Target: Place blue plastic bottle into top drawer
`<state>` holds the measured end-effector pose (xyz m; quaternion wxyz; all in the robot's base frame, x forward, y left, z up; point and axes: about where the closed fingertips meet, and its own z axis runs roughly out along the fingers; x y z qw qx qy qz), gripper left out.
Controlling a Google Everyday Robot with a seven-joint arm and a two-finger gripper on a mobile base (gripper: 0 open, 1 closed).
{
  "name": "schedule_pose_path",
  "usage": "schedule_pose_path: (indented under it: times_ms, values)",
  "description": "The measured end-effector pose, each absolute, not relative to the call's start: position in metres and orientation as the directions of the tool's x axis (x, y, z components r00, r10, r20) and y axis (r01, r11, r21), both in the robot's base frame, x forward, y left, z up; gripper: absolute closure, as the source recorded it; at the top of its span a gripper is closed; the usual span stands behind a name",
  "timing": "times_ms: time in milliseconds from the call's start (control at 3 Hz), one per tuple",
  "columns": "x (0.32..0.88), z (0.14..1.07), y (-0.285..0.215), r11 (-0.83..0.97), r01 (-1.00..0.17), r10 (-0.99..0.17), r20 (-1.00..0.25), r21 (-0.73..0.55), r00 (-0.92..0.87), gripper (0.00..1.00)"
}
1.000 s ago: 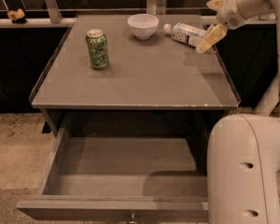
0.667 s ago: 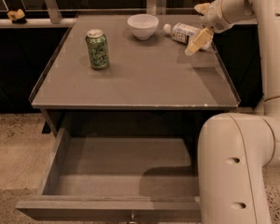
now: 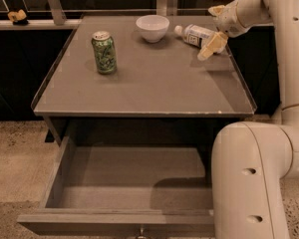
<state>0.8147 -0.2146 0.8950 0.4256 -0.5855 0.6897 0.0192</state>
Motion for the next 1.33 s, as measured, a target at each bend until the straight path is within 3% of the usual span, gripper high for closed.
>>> schedule_pose_path:
  times_ms: [1333]
  values:
    - [0.825,0.853,-0.228,0.403,-0.830,-0.774,-0.628,-0.385,-0.084,0.00]
